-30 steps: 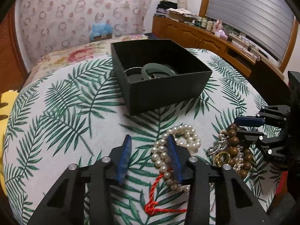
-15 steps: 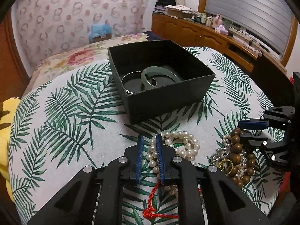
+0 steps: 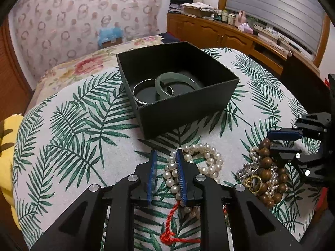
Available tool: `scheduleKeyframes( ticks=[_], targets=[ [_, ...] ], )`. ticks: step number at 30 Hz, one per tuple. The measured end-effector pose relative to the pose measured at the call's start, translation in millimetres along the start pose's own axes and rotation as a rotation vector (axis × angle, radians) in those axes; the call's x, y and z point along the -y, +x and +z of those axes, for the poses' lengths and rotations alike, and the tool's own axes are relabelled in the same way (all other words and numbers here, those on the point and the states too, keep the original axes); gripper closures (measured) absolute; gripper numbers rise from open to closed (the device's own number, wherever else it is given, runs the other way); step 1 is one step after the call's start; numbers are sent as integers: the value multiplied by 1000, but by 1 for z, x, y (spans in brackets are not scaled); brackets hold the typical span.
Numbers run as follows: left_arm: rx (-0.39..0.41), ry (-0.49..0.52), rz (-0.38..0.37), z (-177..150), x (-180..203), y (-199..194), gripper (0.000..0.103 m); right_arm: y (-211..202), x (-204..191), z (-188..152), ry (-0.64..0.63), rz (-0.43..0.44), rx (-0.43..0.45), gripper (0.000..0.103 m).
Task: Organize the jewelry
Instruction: 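Grasp the pearl necklace with the left tool while the right tool grasps the brown bead bracelet, then lift the pearl necklace and bead bracelet and carry both over the black box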
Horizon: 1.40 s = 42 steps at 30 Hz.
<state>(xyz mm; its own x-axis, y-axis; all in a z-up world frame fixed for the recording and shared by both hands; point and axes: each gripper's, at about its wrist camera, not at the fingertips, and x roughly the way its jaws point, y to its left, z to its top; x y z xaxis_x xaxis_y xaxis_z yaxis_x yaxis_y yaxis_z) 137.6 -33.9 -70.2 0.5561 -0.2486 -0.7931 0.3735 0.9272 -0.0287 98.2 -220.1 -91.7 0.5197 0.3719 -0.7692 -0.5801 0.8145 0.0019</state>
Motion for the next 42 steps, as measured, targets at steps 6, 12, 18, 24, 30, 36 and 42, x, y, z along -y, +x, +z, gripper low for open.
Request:
scheduleKeyframes(
  ticks=[6, 12, 18, 24, 30, 36, 42],
  targets=[
    [11, -15, -30, 0, -1, 1, 96, 0, 0, 0, -2, -3, 0, 75],
    [83, -52, -15, -3, -4, -23, 96, 0, 0, 0, -2, -3, 0, 75],
    [180, -49, -15, 2, 7, -61, 96, 1, 0, 0, 1, -1, 0, 75],
    [251, -39, -13, 11, 13, -88, 96, -1, -2, 1, -11, 12, 5, 88],
    [289, -32, 5, 17, 14, -102, 96, -23, -4, 16, -12, 9, 75, 88],
    [327, -43, 24, 26, 11, -115, 96, -55, -8, 42, -36, -8, 166, 88],
    [356, -40, 32, 35, 9, -125, 96, -72, -8, 63, -51, -24, 219, 88]
  ],
)
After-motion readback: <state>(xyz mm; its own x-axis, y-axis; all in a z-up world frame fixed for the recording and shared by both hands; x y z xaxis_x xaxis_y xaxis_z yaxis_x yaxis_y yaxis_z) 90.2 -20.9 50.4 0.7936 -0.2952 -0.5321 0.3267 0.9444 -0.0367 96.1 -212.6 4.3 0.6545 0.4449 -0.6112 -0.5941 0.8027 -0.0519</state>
